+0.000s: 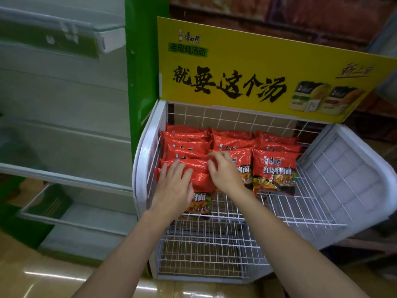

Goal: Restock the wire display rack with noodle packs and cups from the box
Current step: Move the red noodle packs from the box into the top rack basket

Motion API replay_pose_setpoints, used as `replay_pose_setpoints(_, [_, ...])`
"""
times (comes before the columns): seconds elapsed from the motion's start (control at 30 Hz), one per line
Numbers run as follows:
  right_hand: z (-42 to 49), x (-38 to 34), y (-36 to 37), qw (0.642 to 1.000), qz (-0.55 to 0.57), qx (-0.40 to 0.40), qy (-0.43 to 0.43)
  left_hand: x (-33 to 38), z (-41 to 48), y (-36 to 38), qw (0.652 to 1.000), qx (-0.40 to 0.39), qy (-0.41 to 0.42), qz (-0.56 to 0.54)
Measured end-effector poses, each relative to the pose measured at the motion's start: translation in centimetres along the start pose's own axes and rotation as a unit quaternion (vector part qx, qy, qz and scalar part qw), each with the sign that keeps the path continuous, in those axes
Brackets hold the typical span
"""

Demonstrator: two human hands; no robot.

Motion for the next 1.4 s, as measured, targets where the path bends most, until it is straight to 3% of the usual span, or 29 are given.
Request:
replay_pose_setpoints(0.13, [-1.8, 1.0, -0.8, 0.998, 0.049, 0.025, 0.033, 1.8, 0.1, 0.0, 0.998, 0.047, 0.019, -0.045])
replay_pose_setpoints(0.37, [-6.6, 5.8, -6.5, 0.980, 0.134, 0.084, 0.124, 9.9, 1.6, 0.4, 0.983, 0.061, 0.067, -0.159])
replay_pose_setpoints(0.7, [-22.9, 20.3, -18.6, 0.916, 0.236, 0.216, 0.242, 32.9, -1.4, 4.2, 0.941, 0.004, 0.165, -0.294])
replay_pose_setpoints(0.93, [-37.3, 30.9, -23.5, 0.873, 0.214, 0.296, 0.323, 47.8, -6.8, 9.6, 0.908, -0.068, 0.172, -0.376])
replay_pose_setpoints(1.17, [-44.9, 40.2, -22.8, 0.817, 0.225, 0.345, 0.403, 55.8, -10.6, 18.0, 0.879, -0.187, 0.188, -0.396])
replay_pose_setpoints(1.4, [-47.0, 53.2, -13.1, 0.763, 0.227, 0.386, 0.467, 57.8, -10.9, 33.7, 0.858, -0.262, 0.175, -0.405])
Point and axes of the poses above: each hand's wrist, its own z-axis towards the middle knuckle, its own y-axis out of the palm, x = y × z, the point moved 5 cm from there along z, towards the middle knuckle, and after that the axes turned 4 degrees about -z, right-handed, at the moved point
